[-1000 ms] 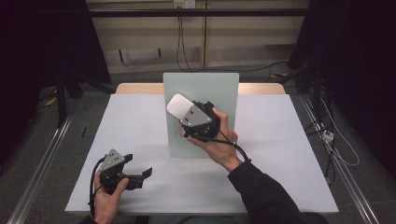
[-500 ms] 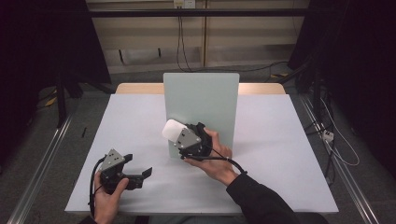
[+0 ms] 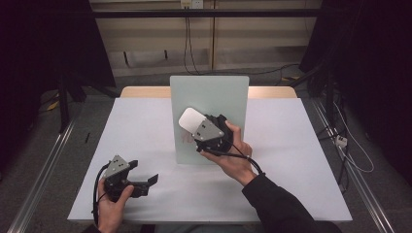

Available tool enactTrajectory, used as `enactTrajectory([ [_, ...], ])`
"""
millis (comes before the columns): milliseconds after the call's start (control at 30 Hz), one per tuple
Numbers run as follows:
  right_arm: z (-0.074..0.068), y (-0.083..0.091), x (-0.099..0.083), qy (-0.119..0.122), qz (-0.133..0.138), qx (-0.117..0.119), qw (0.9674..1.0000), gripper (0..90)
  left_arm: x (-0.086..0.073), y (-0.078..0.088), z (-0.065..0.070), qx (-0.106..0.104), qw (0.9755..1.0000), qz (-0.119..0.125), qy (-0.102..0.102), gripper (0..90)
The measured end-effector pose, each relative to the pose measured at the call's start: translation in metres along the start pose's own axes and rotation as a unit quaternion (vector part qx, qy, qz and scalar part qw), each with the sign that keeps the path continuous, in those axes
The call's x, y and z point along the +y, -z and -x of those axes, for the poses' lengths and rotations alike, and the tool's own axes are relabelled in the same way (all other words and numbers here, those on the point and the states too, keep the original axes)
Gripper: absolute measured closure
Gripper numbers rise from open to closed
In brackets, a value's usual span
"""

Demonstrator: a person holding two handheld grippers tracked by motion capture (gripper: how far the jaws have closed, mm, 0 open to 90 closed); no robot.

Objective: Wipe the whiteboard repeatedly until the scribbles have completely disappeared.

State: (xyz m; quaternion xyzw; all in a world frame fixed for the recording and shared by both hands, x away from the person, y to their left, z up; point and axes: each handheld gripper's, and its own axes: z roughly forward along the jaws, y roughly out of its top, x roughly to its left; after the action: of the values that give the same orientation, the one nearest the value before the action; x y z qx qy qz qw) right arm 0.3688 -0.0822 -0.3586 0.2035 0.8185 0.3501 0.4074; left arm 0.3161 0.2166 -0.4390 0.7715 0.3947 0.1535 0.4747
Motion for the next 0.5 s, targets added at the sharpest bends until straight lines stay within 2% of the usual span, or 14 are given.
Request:
enactTrajectory([
  [133, -0.007, -0.003, -0.002, 0.003, -0.004, 0.007, 1.0000, 31.6, 0.000, 0.000, 0.000, -0.001, 1.0000, 0.000, 0.000, 5.6],
  [500, -0.049, -0.018, -0.018, 0.029, -0.029, 0.059, 0.9974, 31.6, 0.000, 0.000, 0.000, -0.001, 1.0000, 0.000, 0.000, 5.6],
])
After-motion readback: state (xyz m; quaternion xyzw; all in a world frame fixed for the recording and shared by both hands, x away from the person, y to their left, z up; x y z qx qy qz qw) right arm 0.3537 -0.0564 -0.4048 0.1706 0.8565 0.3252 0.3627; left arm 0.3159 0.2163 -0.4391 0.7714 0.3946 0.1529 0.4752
